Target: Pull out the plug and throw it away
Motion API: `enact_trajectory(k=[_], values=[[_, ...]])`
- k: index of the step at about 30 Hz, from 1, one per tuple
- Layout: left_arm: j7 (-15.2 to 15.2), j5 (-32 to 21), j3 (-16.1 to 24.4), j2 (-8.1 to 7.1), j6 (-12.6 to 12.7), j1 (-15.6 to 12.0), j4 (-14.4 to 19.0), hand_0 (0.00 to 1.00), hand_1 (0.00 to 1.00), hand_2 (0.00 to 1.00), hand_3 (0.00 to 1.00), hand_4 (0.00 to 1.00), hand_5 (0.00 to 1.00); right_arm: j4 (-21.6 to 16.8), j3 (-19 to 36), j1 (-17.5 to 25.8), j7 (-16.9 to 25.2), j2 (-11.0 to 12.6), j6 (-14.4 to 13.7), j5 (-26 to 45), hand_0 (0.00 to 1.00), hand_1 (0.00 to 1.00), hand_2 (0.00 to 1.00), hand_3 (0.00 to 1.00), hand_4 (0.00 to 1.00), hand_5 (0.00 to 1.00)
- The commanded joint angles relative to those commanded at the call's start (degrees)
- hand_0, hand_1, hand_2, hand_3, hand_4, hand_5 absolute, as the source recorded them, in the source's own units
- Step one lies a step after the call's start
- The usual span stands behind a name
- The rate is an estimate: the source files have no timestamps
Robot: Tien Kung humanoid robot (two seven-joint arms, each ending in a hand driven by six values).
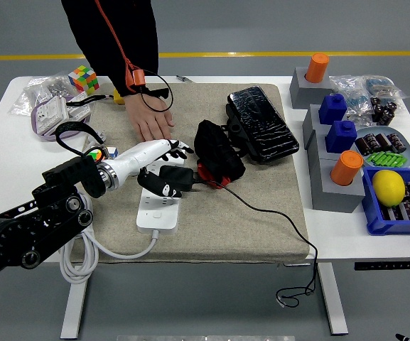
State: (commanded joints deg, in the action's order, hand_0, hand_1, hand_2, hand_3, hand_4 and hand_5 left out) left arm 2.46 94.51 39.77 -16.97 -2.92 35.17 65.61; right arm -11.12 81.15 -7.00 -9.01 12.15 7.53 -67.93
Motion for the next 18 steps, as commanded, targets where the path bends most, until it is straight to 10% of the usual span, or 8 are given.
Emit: enact_trajectory(k=[18], values=[[-1.3, -4.0, -0.9, 0.51, 1.3, 0.8, -2.7, 0.396, 0.434, 0.476, 0.518, 0.704, 0.002, 0.0, 0.0, 0.4, 0.0, 0.0, 0.0, 0.0, 0.634, 0.626, 0.618, 0.569, 0.988, 0.443]])
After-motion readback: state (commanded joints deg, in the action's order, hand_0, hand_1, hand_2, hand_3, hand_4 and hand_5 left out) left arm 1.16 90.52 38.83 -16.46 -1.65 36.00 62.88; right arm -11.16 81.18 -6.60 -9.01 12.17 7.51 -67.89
